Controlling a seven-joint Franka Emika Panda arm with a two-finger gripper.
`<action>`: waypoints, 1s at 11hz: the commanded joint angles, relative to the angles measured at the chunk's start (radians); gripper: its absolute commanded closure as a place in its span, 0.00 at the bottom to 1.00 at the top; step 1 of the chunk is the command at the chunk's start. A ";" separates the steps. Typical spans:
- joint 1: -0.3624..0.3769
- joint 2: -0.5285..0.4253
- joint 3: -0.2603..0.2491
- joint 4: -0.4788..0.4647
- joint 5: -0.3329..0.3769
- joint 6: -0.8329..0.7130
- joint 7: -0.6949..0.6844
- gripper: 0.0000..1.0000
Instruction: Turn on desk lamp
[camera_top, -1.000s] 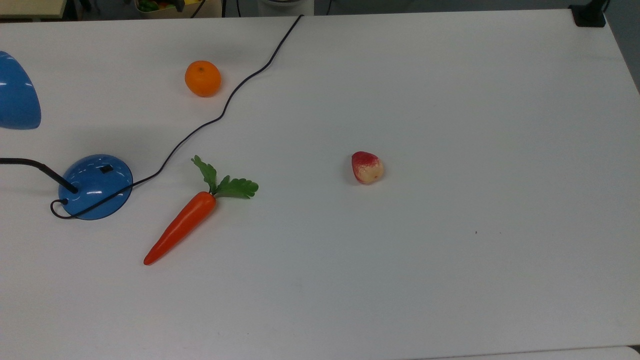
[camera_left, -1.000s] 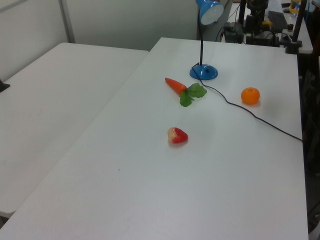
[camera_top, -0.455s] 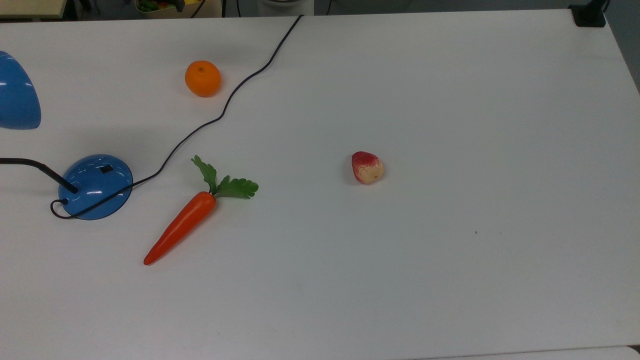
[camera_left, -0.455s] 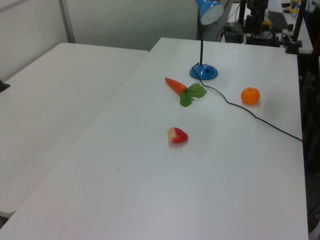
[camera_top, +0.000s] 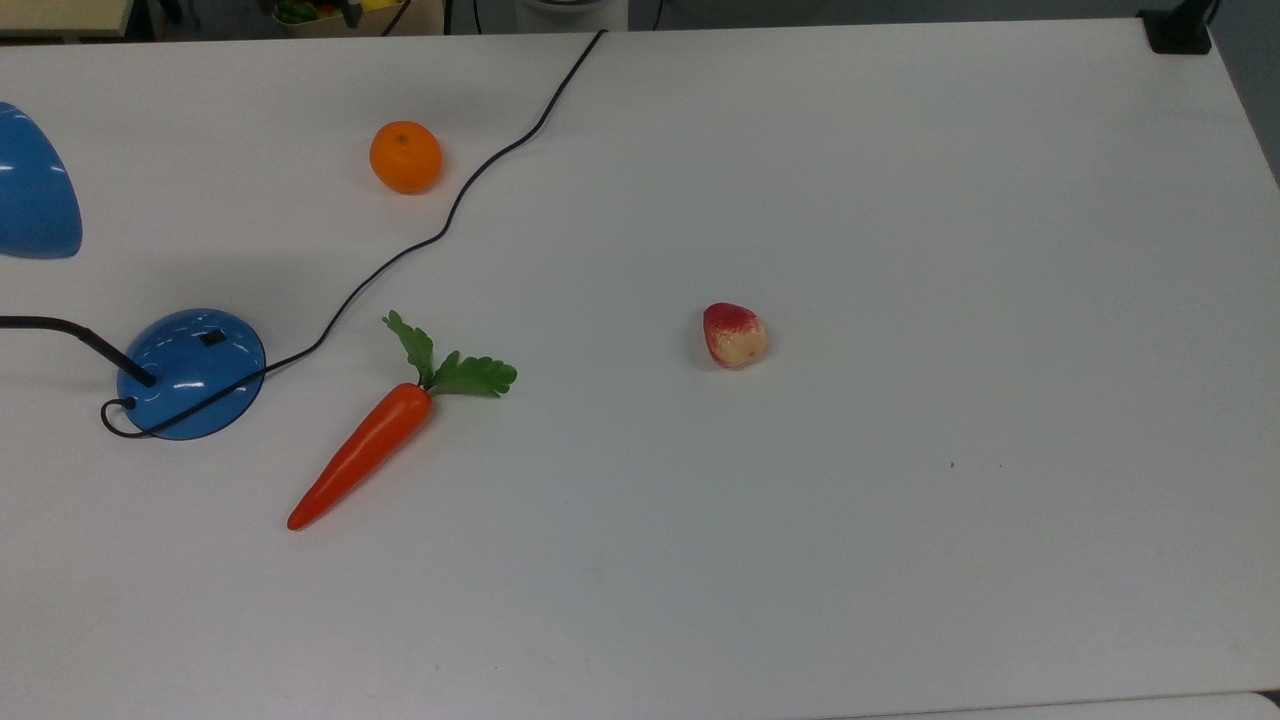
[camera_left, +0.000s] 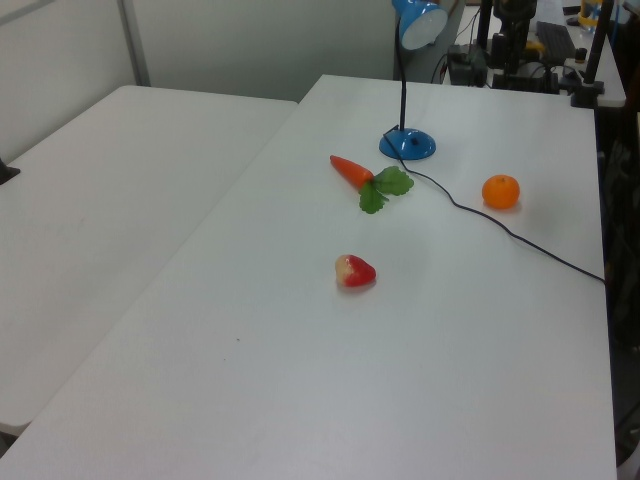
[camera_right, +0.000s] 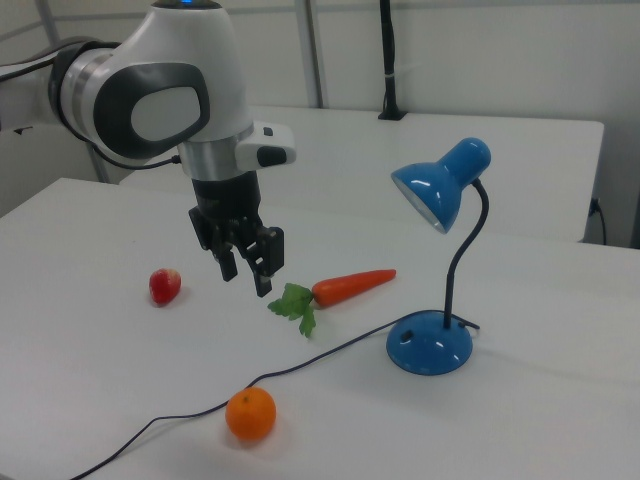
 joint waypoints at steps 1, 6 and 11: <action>0.013 -0.013 -0.016 -0.017 -0.014 0.002 0.000 0.83; -0.022 0.017 -0.014 -0.044 -0.005 0.165 0.098 0.97; -0.186 0.119 0.088 -0.044 0.018 0.399 0.213 0.97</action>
